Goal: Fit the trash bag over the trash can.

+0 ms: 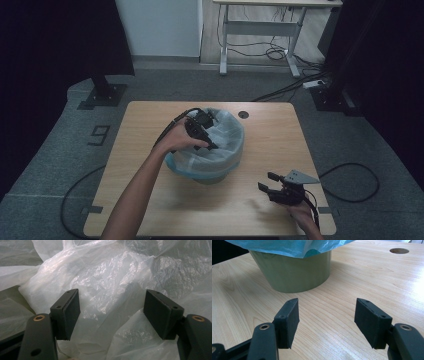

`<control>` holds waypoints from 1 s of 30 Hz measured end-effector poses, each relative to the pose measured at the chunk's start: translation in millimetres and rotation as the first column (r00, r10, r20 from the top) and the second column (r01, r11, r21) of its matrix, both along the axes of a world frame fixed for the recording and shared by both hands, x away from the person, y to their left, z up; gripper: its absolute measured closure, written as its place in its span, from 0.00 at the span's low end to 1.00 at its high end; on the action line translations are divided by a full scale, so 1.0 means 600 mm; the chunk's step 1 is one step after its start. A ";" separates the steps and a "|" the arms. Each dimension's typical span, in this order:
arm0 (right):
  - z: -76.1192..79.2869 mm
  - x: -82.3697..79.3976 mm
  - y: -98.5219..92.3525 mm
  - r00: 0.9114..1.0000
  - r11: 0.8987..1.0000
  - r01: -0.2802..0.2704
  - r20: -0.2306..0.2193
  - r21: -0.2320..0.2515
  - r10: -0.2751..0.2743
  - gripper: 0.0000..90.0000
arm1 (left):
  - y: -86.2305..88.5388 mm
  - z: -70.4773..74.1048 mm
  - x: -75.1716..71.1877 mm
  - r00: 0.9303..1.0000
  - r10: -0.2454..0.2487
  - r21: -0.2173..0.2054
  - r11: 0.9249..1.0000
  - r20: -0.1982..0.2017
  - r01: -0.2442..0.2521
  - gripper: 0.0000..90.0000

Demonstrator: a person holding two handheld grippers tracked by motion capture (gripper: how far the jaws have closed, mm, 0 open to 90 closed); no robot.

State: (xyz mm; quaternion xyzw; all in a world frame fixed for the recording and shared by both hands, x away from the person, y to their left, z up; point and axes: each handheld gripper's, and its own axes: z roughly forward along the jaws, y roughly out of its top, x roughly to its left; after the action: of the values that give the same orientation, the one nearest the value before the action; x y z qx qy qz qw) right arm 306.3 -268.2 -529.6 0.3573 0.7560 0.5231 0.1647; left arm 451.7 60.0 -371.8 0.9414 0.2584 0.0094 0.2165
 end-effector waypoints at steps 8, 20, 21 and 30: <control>0.002 0.000 -0.006 1.000 1.000 0.011 0.004 0.007 -0.011 0.39 | 0.040 0.033 -0.030 0.995 0.040 -0.194 0.981 0.095 -0.021 0.31; 0.002 0.000 -0.007 1.000 1.000 0.020 0.006 0.002 -0.020 0.39 | 0.139 0.063 -0.115 0.967 0.127 -0.412 0.911 0.222 -0.025 0.31; 0.002 0.000 -0.007 1.000 1.000 0.020 0.006 0.002 -0.020 0.39 | 0.145 0.063 -0.120 0.965 0.134 -0.421 0.907 0.226 -0.027 0.31; 0.002 0.000 -0.008 1.000 1.000 0.027 0.005 0.003 -0.027 0.39 | 0.205 0.050 -0.178 0.942 0.198 -0.469 0.882 0.272 -0.050 0.30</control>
State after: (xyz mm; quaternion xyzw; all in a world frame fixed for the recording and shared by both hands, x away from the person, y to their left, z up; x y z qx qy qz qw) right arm 306.1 -273.1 -528.4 0.3667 0.7499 0.5227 0.1731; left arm 344.7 183.1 -341.8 0.8319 0.2764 0.1110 0.4681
